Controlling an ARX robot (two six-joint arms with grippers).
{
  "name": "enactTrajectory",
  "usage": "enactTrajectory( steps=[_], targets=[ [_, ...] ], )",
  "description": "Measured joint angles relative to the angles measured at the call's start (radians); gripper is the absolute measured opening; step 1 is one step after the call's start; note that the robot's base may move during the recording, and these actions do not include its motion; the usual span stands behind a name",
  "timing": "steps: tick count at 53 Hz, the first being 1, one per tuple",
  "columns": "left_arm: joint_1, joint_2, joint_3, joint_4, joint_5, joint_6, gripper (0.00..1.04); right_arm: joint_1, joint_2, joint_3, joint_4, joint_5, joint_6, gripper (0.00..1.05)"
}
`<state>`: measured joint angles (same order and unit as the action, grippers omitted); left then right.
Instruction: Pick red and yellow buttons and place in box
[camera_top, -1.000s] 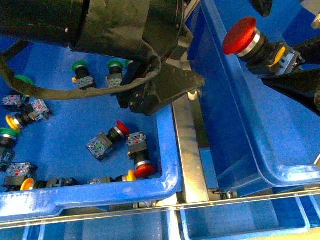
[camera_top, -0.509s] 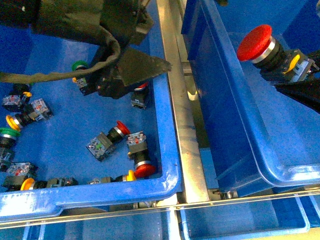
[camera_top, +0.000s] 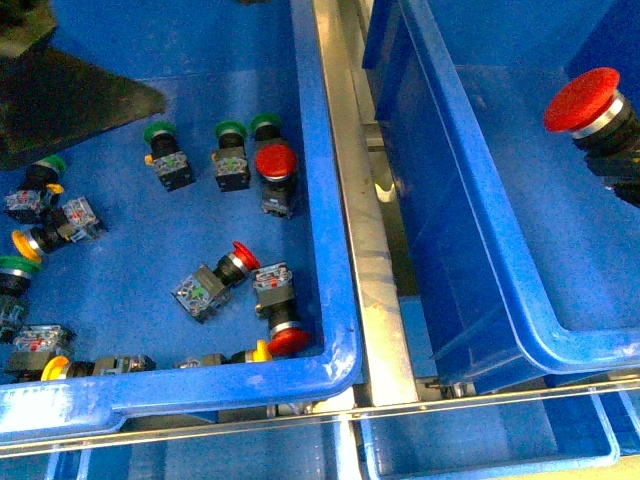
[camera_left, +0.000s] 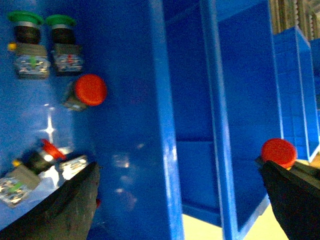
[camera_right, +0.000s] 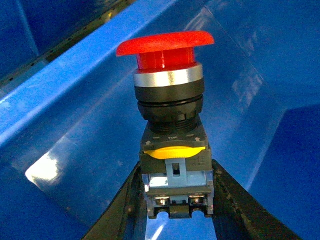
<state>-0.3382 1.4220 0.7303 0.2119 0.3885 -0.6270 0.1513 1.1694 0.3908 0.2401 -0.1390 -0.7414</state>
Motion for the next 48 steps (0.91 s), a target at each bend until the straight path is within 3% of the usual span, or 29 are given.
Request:
enactTrajectory(
  steps=[21, 26, 29, 35, 39, 48],
  targets=[
    [0.171, -0.206, -0.228, -0.088, -0.001, 0.162, 0.97, -0.094, -0.017, 0.000, -0.010, -0.011, 0.023, 0.27],
    [0.188, -0.267, -0.295, -0.076, -0.060, 0.235, 0.95, -0.124, -0.037, 0.000, -0.019, -0.012, 0.040, 0.27],
    [0.170, -0.298, -0.404, 0.166, -0.261, 0.336, 0.87, -0.139, -0.048, 0.001, -0.027, -0.015, 0.047, 0.27],
    [0.172, -0.446, -0.649, 0.571, -0.536, 0.520, 0.65, -0.182, -0.092, 0.004, -0.049, -0.031, 0.069, 0.27],
    [0.170, -0.624, -0.703, 0.489, -0.566, 0.567, 0.53, -0.207, -0.114, 0.005, -0.063, -0.032, 0.076, 0.27],
    [0.198, -0.900, -0.710, 0.306, -0.522, 0.605, 0.22, -0.246, -0.172, 0.005, -0.088, -0.058, 0.092, 0.27]
  ],
)
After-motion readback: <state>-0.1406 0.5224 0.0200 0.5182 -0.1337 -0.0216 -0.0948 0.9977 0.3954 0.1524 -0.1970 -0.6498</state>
